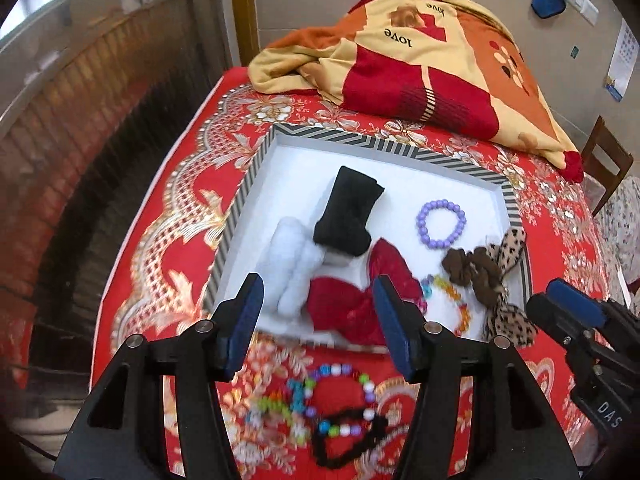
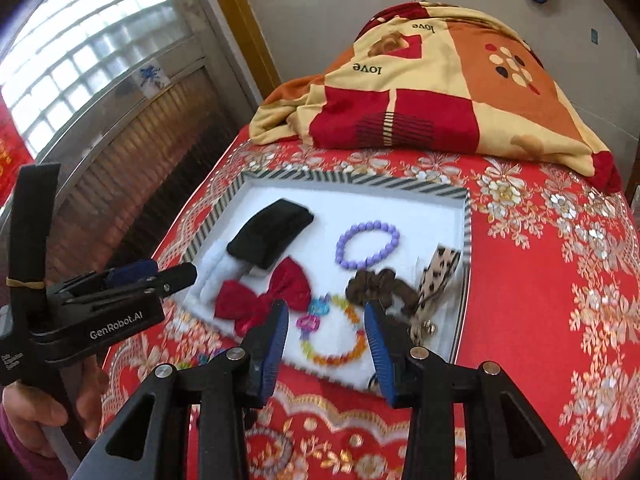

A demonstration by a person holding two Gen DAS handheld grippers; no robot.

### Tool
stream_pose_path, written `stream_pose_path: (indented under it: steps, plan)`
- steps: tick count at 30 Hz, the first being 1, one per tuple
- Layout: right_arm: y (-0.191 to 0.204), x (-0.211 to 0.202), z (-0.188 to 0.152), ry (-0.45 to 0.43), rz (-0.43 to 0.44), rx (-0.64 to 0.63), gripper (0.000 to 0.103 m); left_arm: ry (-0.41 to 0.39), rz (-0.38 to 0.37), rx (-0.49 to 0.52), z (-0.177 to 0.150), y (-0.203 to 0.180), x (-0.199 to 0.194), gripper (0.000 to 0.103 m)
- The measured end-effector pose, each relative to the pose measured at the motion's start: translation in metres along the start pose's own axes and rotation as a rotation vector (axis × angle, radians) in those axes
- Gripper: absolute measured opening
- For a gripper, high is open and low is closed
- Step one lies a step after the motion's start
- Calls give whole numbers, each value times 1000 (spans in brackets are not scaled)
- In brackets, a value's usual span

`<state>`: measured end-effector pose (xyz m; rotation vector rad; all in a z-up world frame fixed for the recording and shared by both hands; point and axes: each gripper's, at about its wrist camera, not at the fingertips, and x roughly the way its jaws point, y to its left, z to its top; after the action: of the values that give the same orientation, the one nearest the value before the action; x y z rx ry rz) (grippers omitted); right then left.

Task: Organize jewelry
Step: 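Move the left tool to the green-blue beaded charm while the right moves to the multicolour bead bracelet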

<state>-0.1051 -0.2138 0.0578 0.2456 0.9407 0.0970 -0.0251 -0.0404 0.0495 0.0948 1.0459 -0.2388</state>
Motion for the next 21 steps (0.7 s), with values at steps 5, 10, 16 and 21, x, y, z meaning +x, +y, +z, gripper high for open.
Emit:
stream_pose_path:
  steps: [5,10,16,21]
  plan:
    - [11,-13,-18,2,-18,-39,38,-17,25,-8,-26,0,-22,57]
    - [22,-24,-35,6,-19,-81,38,-27,40,-18,-46,-1,-37,57]
    - [26,-34,-49,9,-15,-93,40,-37,48,-30,-64,-5,-52,57]
    - [29,-44,-58,2,-6,-106,41,-49,58,-24,-76,-9,-64,57]
